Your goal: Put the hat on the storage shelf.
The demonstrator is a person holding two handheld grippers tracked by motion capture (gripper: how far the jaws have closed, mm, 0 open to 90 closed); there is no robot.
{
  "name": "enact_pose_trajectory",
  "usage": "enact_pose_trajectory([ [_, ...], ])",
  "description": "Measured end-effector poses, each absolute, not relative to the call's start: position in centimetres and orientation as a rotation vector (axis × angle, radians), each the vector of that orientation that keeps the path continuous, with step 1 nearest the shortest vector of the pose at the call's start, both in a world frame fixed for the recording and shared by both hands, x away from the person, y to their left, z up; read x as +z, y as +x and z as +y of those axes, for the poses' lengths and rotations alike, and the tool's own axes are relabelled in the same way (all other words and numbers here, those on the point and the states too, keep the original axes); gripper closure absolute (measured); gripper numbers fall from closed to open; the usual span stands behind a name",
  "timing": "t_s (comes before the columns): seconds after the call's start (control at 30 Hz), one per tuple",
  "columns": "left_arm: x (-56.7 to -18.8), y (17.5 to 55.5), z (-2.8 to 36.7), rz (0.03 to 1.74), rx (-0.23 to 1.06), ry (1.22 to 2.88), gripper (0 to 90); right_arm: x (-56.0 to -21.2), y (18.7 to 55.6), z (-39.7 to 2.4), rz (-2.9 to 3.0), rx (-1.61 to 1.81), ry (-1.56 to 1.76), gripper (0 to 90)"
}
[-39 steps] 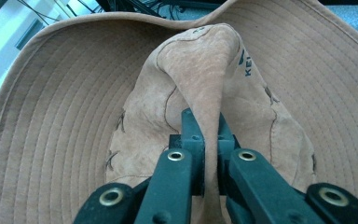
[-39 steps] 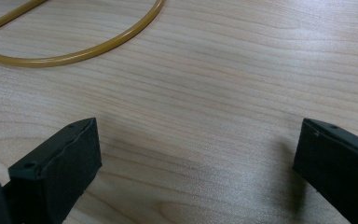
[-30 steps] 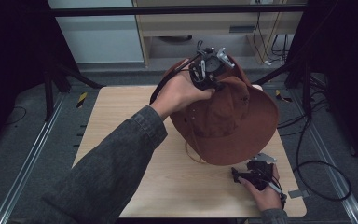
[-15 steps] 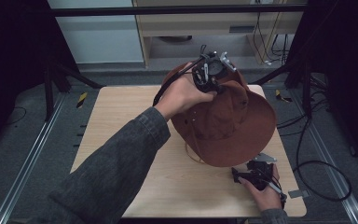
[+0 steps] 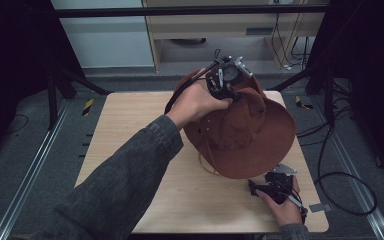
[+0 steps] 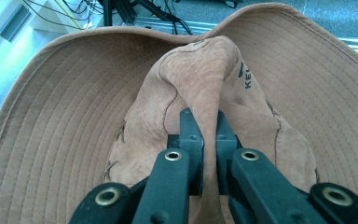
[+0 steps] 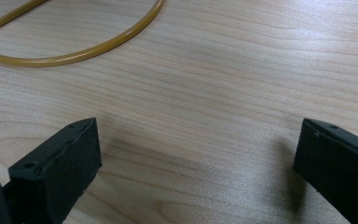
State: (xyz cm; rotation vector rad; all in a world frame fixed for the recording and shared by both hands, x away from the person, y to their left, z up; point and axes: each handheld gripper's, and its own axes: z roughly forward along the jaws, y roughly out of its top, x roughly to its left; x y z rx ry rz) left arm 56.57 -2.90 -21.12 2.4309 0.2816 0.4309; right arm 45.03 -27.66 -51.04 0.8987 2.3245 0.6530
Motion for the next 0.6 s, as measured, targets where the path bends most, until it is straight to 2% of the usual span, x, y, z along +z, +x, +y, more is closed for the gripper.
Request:
enact_pose_trajectory([
  [0.6,-21.44,56.46,-2.9,0.287,0.442,2.429,81.9,-51.03,45.03,-27.66,2.325,0.654,0.898,0.7],
])
